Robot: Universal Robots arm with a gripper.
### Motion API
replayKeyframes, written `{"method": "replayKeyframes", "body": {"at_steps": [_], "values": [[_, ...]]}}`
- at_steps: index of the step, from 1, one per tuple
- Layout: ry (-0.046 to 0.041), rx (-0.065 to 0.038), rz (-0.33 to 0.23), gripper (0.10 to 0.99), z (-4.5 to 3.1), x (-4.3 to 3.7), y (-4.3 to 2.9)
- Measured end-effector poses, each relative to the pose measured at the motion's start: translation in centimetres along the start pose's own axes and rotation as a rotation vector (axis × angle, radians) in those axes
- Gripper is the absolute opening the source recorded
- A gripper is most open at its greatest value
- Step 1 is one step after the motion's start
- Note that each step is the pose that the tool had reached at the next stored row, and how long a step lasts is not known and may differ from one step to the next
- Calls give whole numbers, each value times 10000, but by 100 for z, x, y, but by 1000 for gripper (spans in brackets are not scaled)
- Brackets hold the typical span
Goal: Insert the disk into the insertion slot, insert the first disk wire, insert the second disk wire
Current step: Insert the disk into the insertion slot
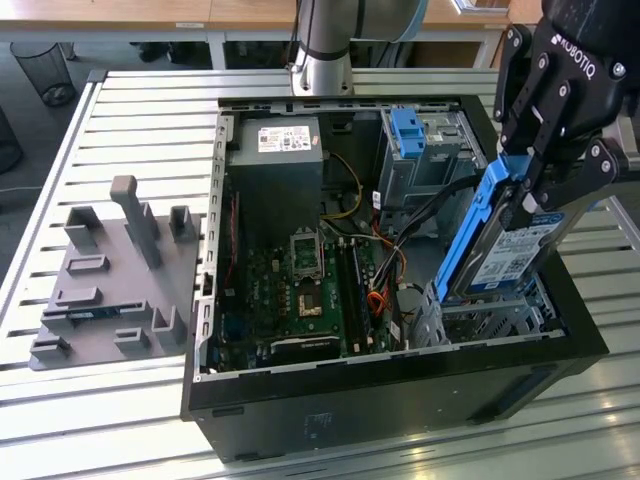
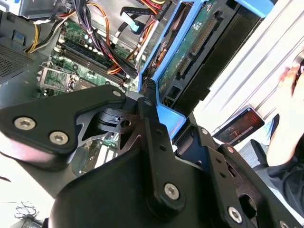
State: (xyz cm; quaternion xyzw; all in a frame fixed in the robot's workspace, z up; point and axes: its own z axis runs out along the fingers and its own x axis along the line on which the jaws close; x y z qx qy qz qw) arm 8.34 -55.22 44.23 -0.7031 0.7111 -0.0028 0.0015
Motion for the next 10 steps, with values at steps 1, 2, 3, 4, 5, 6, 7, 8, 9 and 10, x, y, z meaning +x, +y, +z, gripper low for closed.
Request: {"method": "replayKeyframes", "body": {"at_steps": [1,2,3,4,5,6,7,8,9,10], "values": [[-1,-3,0,365,7,-2,0],[-1,-6,-1,365,13,-4,0],[-1,-8,1,365,20,-4,0],[0,-8,11,365,26,-5,0],[1,-8,26,365,30,-5,0],[2,-9,35,365,35,-5,0],[0,-10,38,365,43,-5,0],[-1,-13,40,365,50,-5,0],[-1,-15,41,365,59,-5,1],[0,-16,41,365,68,-5,1]]}}
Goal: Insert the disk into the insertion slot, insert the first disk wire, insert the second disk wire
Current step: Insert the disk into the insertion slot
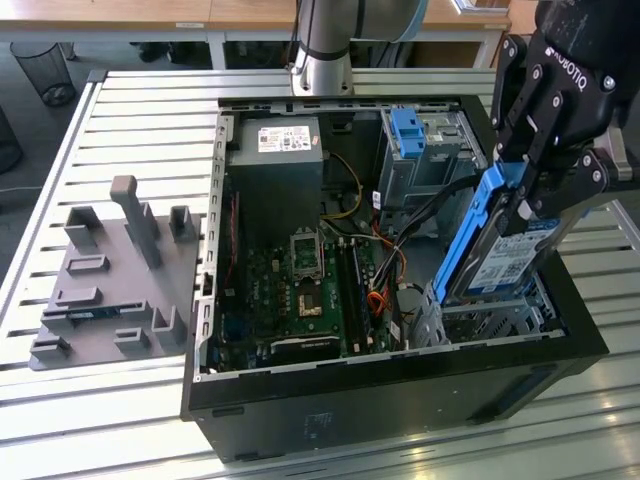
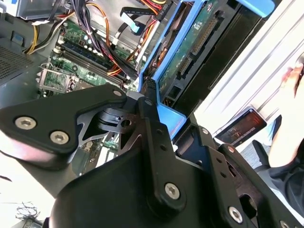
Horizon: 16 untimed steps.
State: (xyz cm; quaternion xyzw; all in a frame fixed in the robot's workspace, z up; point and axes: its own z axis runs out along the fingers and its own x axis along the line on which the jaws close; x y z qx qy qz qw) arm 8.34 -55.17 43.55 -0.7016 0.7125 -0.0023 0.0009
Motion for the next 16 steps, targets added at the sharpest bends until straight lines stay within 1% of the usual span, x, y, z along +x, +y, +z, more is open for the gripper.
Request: {"method": "replayKeyframes", "body": {"at_steps": [7,16], "values": [[2,-51,1,365,67,0,1],[0,-134,0,365,179,0,1]]}}
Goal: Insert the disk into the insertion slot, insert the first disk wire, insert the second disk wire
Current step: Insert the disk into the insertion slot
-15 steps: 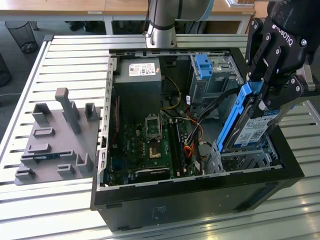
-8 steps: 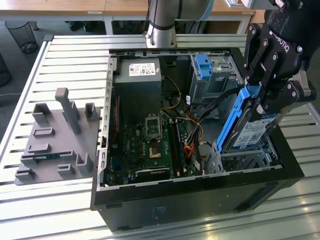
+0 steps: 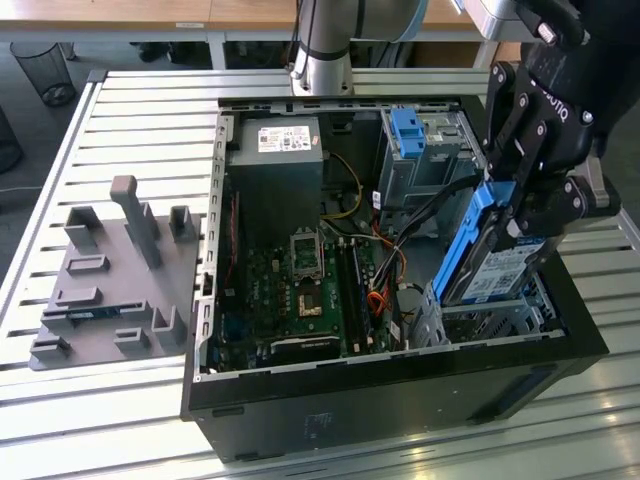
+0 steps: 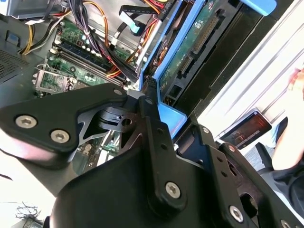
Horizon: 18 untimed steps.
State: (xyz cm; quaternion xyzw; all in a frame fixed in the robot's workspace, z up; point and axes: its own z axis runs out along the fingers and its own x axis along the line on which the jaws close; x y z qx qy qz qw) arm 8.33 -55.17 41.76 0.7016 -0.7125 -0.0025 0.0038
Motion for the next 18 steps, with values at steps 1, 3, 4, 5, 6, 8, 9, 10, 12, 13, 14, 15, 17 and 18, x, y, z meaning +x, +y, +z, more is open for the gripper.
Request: {"method": "replayKeyframes", "body": {"at_steps": [1,3,4,5,6,8,9,10,12,13,14,15,17,18], "values": [[-1,-6,-1,365,12,0,0],[-1,-20,0,365,37,0,0],[-2,-27,0,365,50,0,0],[-2,-36,0,365,63,0,-1],[-1,-46,-1,365,77,0,-1],[-2,-62,-1,365,107,0,-1],[-1,-69,-1,365,123,0,-1],[0,-76,0,365,140,0,-1],[1,-92,-1,365,174,0,-2],[0,-103,-1,365,193,0,-2],[0,-114,-2,365,211,-1,-2],[-1,-124,-1,365,230,0,-2],[0,-141,-1,365,263,-1,-2],[1,-150,-1,365,279,-1,-2]]}}
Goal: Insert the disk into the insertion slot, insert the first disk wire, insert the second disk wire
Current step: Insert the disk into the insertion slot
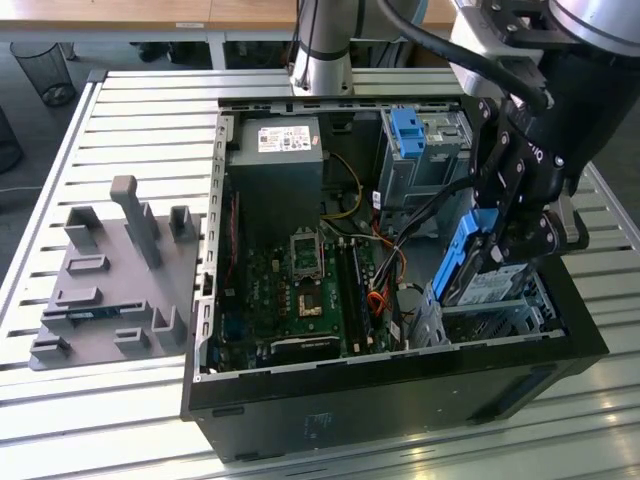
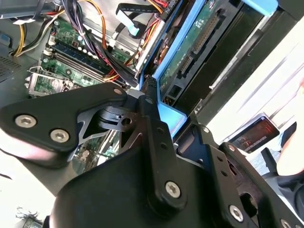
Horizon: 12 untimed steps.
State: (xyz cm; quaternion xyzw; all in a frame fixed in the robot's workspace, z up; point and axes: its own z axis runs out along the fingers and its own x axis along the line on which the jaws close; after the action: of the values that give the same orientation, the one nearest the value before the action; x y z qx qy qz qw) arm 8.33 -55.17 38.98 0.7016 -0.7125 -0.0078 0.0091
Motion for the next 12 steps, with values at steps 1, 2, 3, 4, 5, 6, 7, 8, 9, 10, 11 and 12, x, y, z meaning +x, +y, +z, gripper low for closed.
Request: {"method": "replayKeyframes", "body": {"at_steps": [1,2,3,4,5,6,7,8,9,10,11,12], "values": [[-1,-9,0,365,15,0,-1],[1,-19,1,365,30,0,-1],[1,-27,1,365,45,0,-1],[-1,-34,0,365,59,0,-1],[-6,-39,0,365,72,0,-2],[-19,-42,-1,365,84,0,-2],[-37,-43,-1,365,94,0,-2],[-44,-43,-1,365,99,0,-3],[-44,-43,-1,365,100,0,-3],[-44,-43,-1,365,101,0,-3],[-43,-43,-2,365,101,0,-3],[-45,-43,-1,365,102,0,-3]]}}
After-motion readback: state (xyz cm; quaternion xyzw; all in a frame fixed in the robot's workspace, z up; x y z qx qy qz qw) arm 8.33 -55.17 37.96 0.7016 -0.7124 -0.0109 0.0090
